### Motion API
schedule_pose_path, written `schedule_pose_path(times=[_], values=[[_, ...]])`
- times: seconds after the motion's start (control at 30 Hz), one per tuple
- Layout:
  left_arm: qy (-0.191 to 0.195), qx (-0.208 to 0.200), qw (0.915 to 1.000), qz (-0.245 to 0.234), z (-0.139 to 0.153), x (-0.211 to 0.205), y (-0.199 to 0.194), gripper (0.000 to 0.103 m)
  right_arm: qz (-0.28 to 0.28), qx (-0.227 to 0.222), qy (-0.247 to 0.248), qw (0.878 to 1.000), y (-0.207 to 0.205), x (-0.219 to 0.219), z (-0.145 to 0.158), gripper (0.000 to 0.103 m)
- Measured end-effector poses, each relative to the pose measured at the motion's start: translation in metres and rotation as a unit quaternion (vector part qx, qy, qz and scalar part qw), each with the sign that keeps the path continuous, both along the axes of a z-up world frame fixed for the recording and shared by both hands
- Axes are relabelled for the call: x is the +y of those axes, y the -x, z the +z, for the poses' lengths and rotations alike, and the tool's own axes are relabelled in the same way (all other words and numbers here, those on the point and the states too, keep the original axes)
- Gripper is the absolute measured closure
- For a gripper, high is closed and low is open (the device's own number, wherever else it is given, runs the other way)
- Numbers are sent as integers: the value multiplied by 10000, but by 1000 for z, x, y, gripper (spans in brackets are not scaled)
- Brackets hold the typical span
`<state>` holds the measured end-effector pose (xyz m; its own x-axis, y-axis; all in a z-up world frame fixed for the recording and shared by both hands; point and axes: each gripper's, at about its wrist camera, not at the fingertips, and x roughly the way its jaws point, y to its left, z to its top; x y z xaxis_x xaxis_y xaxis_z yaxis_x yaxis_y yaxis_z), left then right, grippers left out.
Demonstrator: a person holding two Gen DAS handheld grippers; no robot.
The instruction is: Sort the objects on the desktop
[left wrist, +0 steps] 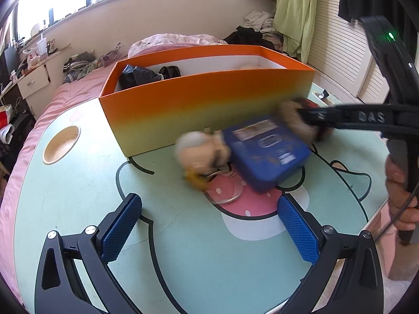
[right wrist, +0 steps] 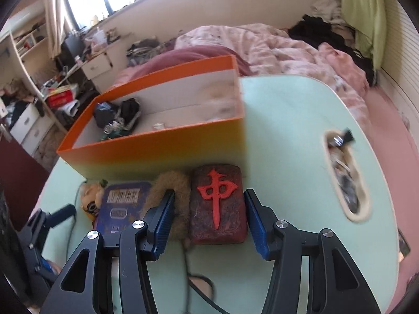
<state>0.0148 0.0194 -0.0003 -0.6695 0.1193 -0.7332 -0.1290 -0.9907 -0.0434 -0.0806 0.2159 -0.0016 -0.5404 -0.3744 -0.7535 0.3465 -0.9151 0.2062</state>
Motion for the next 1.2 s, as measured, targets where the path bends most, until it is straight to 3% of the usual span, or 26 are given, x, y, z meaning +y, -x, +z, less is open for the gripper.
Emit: schedule_pose_path(times=[0.07,0.17,0.3,0.43,0.47,0.5,0.53,1.2], values=[[-1,0,10000,2,0,0,0,0,6,146,62,9999,-5,-2,4,45],[1,1,10000,3,0,1,0,0,15,531,239,9983,-26,9,15,22],[-2,1,10000,2,0,0,-1,0,-106,883,117,9960,-59,20,18,15],[0,0,10000,3,0,0,-1,0,-36,830,-247,9962,-84,16,-10,12],[1,1,10000,2,0,-1,-1,0,-63,876,-401,9953,-86,12,-17,6],[15,3,10000,1,0,0,-1,0,-137,1215,-695,9901,-93,6,-22,0],[18,-8,10000,1,0,0,-1,0,-138,1411,-795,9867,-96,1,-27,0],[13,0,10000,34,4,0,-5,0,-27,1399,-673,9879,-95,4,-23,0]])
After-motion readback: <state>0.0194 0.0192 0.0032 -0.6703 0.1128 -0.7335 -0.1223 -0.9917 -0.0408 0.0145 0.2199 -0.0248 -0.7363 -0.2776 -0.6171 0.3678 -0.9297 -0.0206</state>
